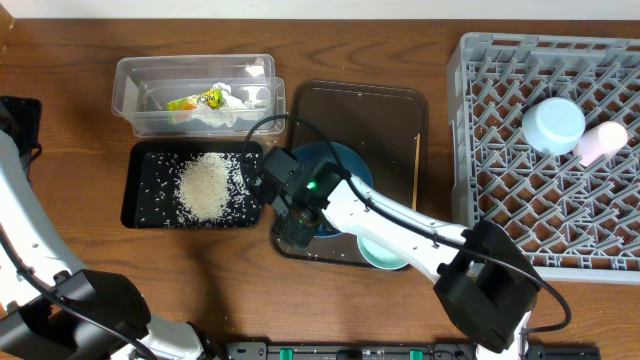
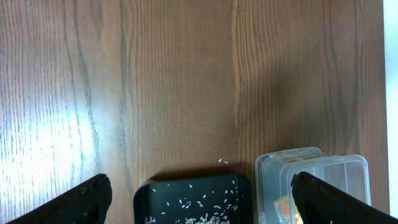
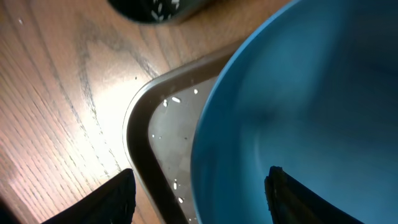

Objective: Sort waste into correct bins and load items into the dishwasher rack
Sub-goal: 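Grasp the blue plate rim with the right gripper, then lift the blue plate and carry it right over the rack, then lower the blue plate upright into the rack's front right slots, then release the plate and reach the right gripper to the light green bowl, then grasp the light green bowl rim with the right gripper and lift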

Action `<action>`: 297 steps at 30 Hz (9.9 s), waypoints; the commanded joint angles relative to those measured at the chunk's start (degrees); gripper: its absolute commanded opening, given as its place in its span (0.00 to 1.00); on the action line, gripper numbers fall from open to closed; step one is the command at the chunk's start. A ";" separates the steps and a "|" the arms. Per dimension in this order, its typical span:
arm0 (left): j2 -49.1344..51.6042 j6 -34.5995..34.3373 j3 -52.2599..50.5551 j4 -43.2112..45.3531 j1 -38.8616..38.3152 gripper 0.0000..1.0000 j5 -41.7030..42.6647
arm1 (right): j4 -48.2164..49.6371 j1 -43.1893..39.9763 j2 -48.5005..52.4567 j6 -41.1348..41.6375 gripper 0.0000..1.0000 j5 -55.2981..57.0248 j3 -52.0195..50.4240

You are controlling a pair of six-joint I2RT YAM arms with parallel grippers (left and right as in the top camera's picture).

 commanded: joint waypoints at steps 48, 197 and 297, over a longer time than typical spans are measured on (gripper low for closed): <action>0.31 0.33 -0.07 -0.28 0.13 0.94 -0.31 | 0.02 -0.39 2.58 -0.48 0.01 -0.68 6.05; 0.31 0.33 -0.07 -0.28 0.13 0.94 -0.31 | -25.00 -97.04 -29.05 24.50 0.13 0.35 -5.16; 0.31 0.33 -0.07 -0.28 0.13 0.94 -0.28 | -37.64 -12.13 -1.90 28.63 0.55 6.23 11.76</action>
